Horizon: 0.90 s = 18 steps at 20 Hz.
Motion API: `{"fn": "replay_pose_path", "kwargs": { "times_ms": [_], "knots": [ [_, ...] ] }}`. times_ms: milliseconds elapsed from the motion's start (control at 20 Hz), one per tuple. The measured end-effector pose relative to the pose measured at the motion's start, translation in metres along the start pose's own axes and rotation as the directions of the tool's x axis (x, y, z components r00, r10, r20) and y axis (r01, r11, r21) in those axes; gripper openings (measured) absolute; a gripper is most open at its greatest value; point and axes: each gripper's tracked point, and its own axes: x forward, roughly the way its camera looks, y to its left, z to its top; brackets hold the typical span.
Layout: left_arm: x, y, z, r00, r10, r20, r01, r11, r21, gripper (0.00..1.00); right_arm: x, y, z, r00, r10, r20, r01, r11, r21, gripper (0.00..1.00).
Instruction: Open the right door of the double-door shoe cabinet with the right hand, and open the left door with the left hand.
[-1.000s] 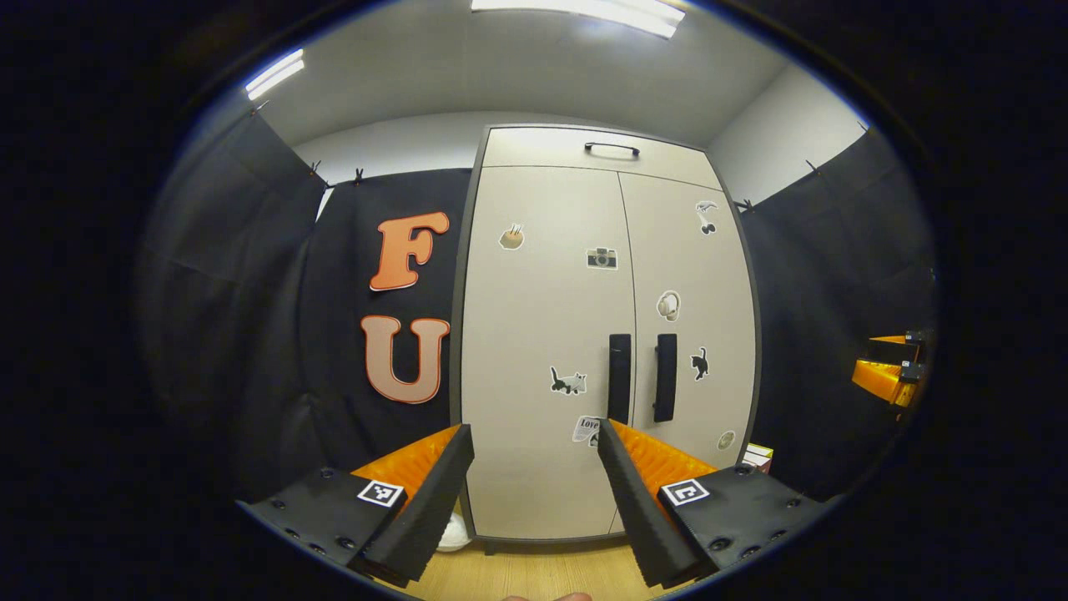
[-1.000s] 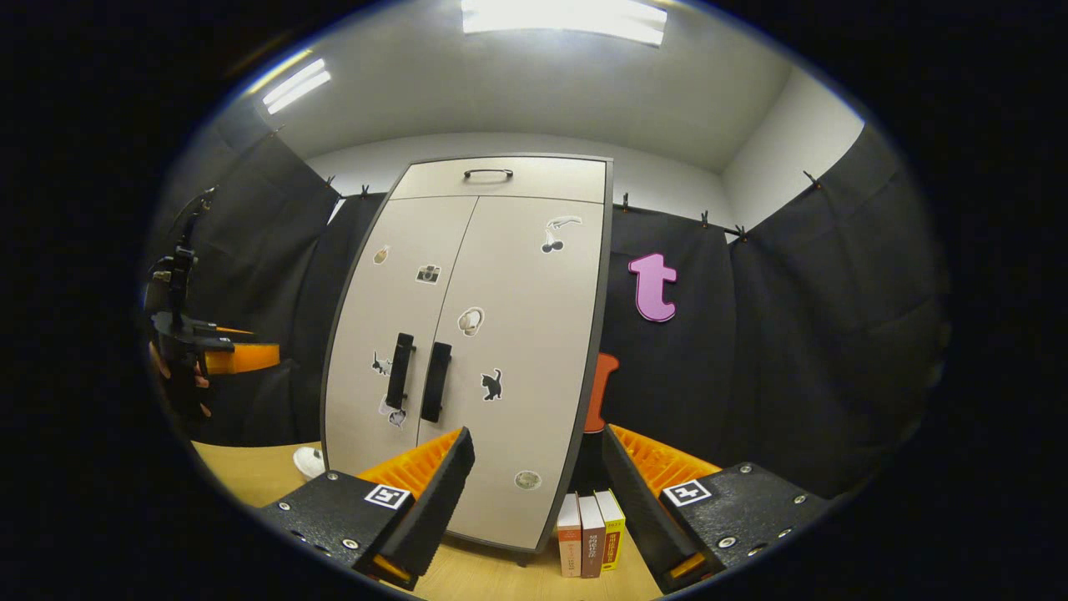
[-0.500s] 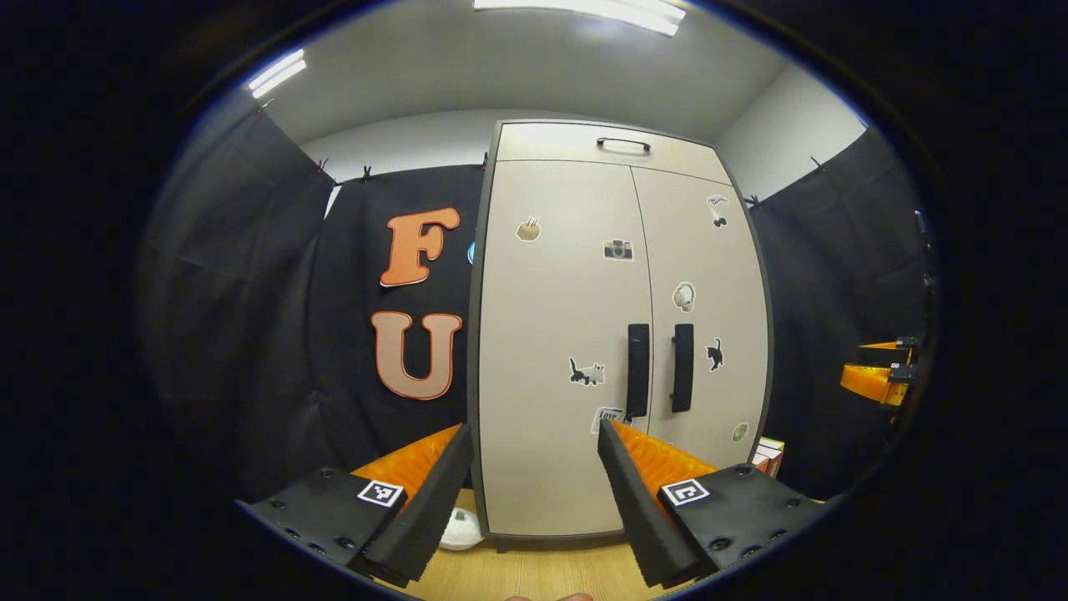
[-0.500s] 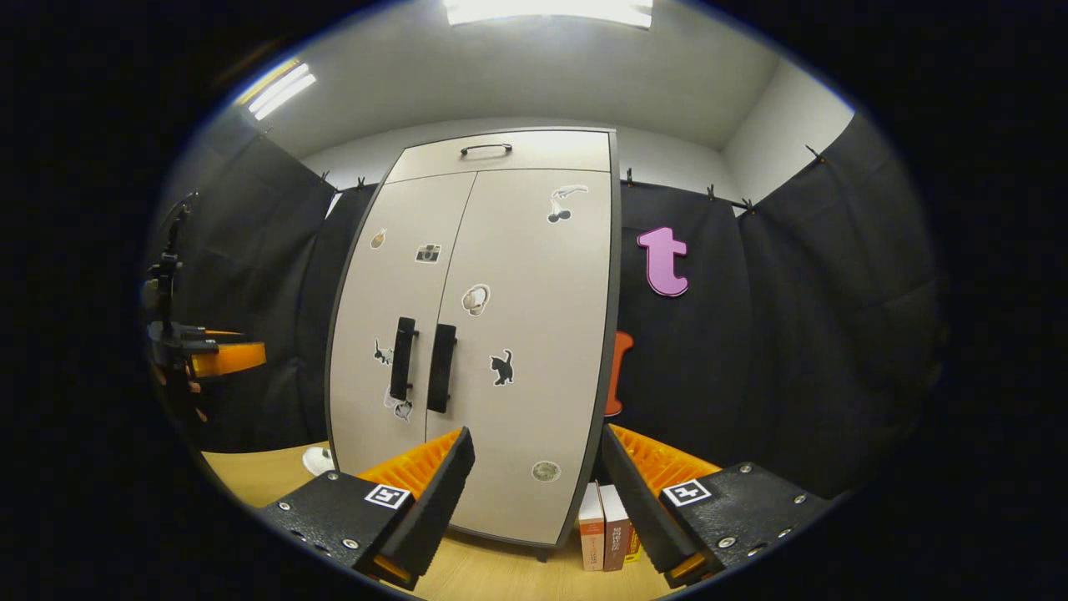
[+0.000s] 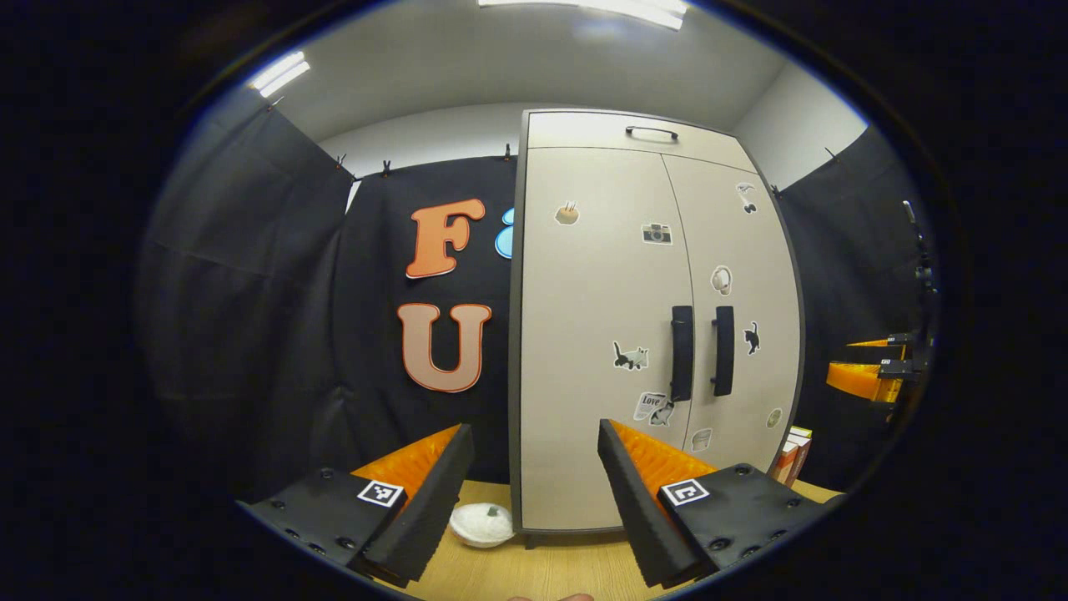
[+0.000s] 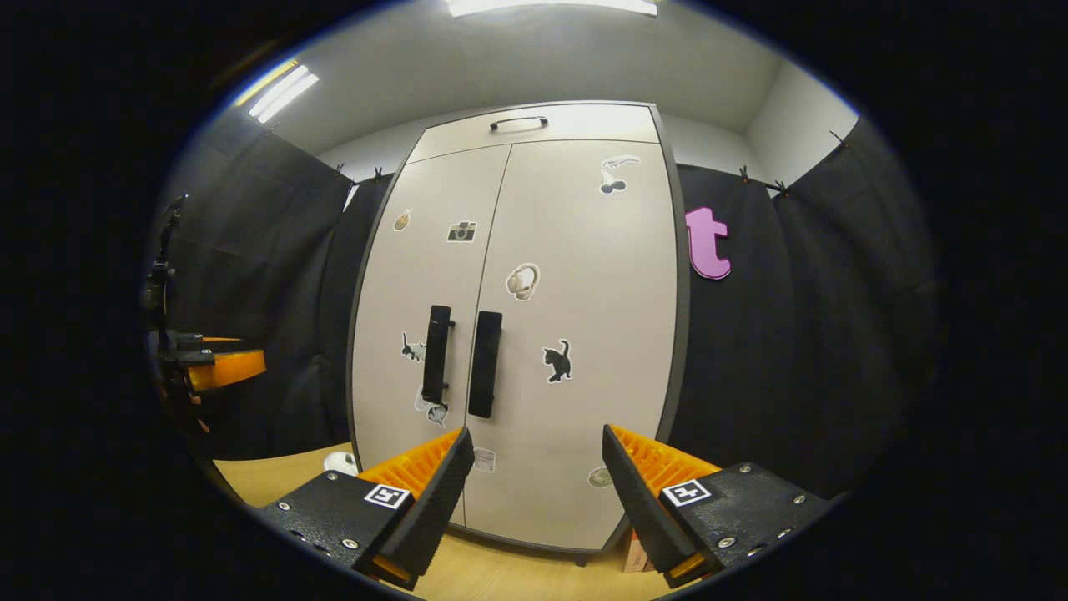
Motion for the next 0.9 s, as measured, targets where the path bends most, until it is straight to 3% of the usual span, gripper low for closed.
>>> {"fn": "replay_pose_path", "kwargs": {
  "times_ms": [300,550,700,900],
  "knots": [
    [-0.001,0.032,-0.018,0.998,0.049,-0.030,-0.049,0.999,-0.014,0.96,0.048,0.042,0.008,0.997,0.071,-0.020,-0.070,0.997,0.043,0.94],
    [-0.005,0.061,-0.035,0.995,0.085,-0.046,-0.087,0.996,-0.035,0.96,0.091,0.054,0.017,0.998,0.057,-0.030,-0.055,0.995,0.078,0.90],
    [-0.012,0.083,-0.034,0.991,0.132,-0.028,-0.133,0.991,-0.023,0.96,0.114,0.045,0.012,0.999,-0.005,-0.052,0.008,0.998,0.058,0.88],
    [-0.019,0.098,-0.031,0.987,0.161,0.002,-0.161,0.987,-0.016,0.96,0.140,0.044,0.005,0.996,-0.025,-0.082,0.033,0.995,0.096,0.81]
  ]
}}
